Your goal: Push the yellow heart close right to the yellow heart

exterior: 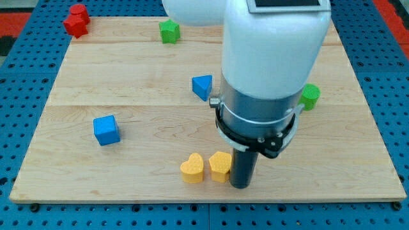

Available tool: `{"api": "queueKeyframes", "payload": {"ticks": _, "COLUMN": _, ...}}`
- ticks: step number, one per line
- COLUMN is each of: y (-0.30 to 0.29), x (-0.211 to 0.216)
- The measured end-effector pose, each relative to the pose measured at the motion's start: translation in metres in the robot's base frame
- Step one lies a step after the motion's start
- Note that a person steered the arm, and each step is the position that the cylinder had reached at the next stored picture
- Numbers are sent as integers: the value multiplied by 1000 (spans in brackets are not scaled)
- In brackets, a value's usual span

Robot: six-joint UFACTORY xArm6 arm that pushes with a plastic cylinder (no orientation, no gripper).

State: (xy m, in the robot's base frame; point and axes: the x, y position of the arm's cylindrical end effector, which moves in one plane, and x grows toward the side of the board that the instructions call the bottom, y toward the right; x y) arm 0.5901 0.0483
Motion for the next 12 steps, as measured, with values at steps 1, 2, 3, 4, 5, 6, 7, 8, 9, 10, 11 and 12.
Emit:
{"api": "queueKeyframes", "payload": {"ticks": 1, "y": 2, "x": -1}}
{"api": "queueKeyframes", "payload": {"ticks": 2, "y": 34, "x": -1}}
{"api": "queueKeyframes", "payload": {"ticks": 3, "y": 64, "x": -24}}
{"api": "queueKeyframes", "payload": {"ticks": 4, "y": 46, "x": -41}}
{"api": "queueKeyframes", "payload": {"ticks": 5, "y": 33, "x": -42}}
{"api": "queueKeyframes", "payload": {"ticks": 6, "y": 18, "x": -42}}
{"api": "queueKeyframes", "payload": {"ticks": 7, "y": 9, "x": -42}}
{"api": "queueKeyframes", "payload": {"ticks": 8, "y": 4, "x": -42}}
{"api": "queueKeyframes", "payload": {"ticks": 9, "y": 0, "x": -42}}
{"api": "queueKeyframes", "payload": {"ticks": 10, "y": -6, "x": -42}}
{"api": "queueKeyframes", "payload": {"ticks": 11, "y": -11, "x": -42}}
{"api": "queueKeyframes", "payload": {"ticks": 12, "y": -17, "x": -42}}
